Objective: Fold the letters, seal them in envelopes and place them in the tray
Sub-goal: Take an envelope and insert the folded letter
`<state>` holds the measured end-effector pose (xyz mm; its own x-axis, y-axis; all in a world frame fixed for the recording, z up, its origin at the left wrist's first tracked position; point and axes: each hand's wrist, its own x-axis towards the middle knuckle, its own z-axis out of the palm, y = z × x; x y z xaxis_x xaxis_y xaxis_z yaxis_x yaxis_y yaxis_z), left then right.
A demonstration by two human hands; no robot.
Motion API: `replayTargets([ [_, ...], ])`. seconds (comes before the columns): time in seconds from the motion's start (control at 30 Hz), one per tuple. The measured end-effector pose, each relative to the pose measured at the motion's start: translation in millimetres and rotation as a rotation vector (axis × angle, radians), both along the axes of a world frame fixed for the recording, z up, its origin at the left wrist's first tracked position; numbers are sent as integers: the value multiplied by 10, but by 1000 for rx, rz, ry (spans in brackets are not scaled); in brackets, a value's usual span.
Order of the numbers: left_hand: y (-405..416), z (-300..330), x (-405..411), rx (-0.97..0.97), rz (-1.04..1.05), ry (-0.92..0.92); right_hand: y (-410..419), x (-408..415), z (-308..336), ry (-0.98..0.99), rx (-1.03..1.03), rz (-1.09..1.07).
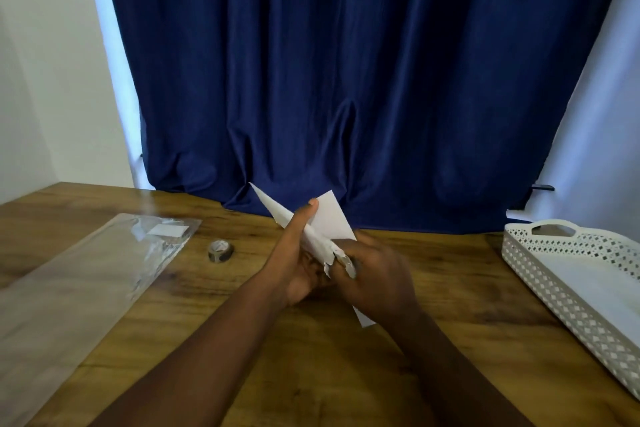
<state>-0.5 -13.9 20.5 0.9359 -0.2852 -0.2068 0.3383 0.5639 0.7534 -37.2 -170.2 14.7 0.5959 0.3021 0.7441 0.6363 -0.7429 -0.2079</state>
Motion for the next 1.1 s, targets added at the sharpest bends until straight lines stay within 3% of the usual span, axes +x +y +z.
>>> replayTargets([
  [0.27,61,12,59,-90,189,-72,10,17,49,-20,123,-201],
  [0.4,2,3,6,-107,238,6,5,15,36,8,157,-235],
  [0.53,-38,13,-10,-99,302,38,20,-6,56,76,85,-206],
  [0.7,-67,-1,-19,-22,195,-52,-14,33,42,2,-27,-277],
  [0.9,-104,26,-33,46,273,100,-76,61,54,-85,17,-313],
  [1.1,139,213,-37,-140,386,47,-129,49,127,114,156,-191],
])
